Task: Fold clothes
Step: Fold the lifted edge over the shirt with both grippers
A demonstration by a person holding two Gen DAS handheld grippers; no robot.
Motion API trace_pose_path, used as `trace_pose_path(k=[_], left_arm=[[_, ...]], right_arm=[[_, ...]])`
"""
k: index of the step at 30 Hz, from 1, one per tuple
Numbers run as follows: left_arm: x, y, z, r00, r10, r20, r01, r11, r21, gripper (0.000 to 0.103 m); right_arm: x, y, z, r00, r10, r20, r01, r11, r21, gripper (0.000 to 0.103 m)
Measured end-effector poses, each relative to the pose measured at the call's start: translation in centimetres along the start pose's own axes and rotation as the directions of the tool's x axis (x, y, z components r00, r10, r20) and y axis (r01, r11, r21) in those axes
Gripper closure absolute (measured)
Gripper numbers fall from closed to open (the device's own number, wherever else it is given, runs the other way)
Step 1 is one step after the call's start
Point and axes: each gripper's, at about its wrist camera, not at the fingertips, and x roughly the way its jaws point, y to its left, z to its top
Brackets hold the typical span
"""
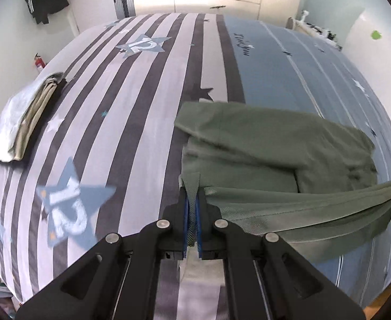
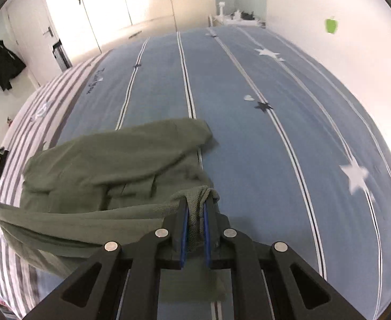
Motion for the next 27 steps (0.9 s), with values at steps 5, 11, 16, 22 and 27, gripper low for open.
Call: trace_pose_path(k=[5,11,16,22,27], left_arm=[[3.0,-1.5,4.2,1.000,0.025,0.013,-0.025,1.000,0.007,0.100],[6.6,-1.4,7.9,1.000,0.013,0.013,-0.013,0.999,-0.034,0.100],[10.2,-1.1,10.0,0.998,-0.001,-0.062,-0.002,0.999,-0.050,0.098],[11.8,0.7,12.7,0.998,0.001,-0.061,-0.010,0.989,-0.147,0.076],[11.6,1.9,14.4,1.000,-0.016,0.003,0.016,0.983,-0.181,0.060]], right_arm=[[4.7,0.7,4.9,1.000,0.025,-0.016,-0.026,1.000,-0.008,0.094],[8.6,1.7,8.2,0.999,0.017,-0.051,-0.017,1.000,-0.005,0.094],[11.3,2.3,10.0,0.995,-0.012,-0.103,0.013,1.000,0.008,0.091],[12.7,2.3,12.6,0.996,0.007,-0.091,-0.001,0.998,0.060,0.052],[12.3,2.6,15.1,1.000,-0.001,-0.032,0.002,0.999,0.048,0.043]])
